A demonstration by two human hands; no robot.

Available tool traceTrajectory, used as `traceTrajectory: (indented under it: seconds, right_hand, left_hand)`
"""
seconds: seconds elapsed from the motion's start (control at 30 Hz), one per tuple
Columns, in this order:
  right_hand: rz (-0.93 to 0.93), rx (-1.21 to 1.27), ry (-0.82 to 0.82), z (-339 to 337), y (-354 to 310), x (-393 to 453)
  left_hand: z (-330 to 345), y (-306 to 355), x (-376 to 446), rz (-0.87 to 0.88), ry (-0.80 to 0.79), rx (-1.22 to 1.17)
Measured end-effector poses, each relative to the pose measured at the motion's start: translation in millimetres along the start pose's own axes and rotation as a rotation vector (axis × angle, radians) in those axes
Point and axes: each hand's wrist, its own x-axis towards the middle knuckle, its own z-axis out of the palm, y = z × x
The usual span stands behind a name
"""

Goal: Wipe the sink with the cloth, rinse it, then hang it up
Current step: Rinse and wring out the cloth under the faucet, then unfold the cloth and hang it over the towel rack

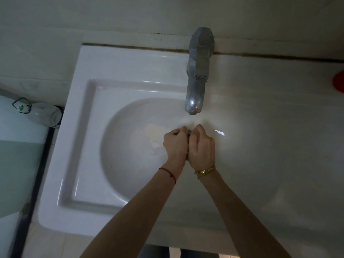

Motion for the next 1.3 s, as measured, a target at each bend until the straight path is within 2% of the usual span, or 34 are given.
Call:
traceTrajectory:
  seconds: [0.07, 0.13, 0.23, 0.33, 0.43, 0.53, 0.67, 0.83, 0.97, 1.13, 1.3]
  right_hand:
    - [0.117, 0.043, 0.023, -5, 0, -5]
    - [0.302, 0.084, 0.026, -12, 1, -9]
    - [0.526, 0.166, -0.077, -34, 5, -16]
    - [0.631, 0.337, -0.153, -59, 0, -23]
    - [0.532, 0.410, -0.283, -81, -19, -36]
    - [0.368, 0.339, -0.433, -92, -47, -54]
    - [0.235, 0.245, -0.466, -88, -80, -69]
    - [0.027, 0.138, -0.506, -62, -143, -88]
    - [-0.117, 0.095, -0.558, -20, -196, -111]
    - [-0.130, 0.126, -0.614, 61, -259, -142]
    - [-0.081, 0.177, -0.632, 152, -317, -175]
  left_hand:
    - [-1, 2, -9, 0.041, -0.005, 0.085]
    - [-4, 4, -18, 0.052, -0.083, 0.182]
    - [-19, 10, -37, -0.024, -0.264, 0.158]
    - [-49, 12, -56, -0.061, -0.375, 0.118]
    - [-86, 17, -80, -0.026, -0.410, 0.140]
    - [-122, 22, -101, 0.042, -0.374, 0.165]
    - [-164, 25, -124, 0.163, -0.287, 0.242]
    - [-235, 29, -146, 0.254, -0.135, 0.195]
    - [-305, 25, -150, 0.314, -0.067, 0.128]
    - [-415, 26, -142, 0.336, -0.083, 0.118]
    - [-541, 35, -124, 0.402, -0.099, 0.237]
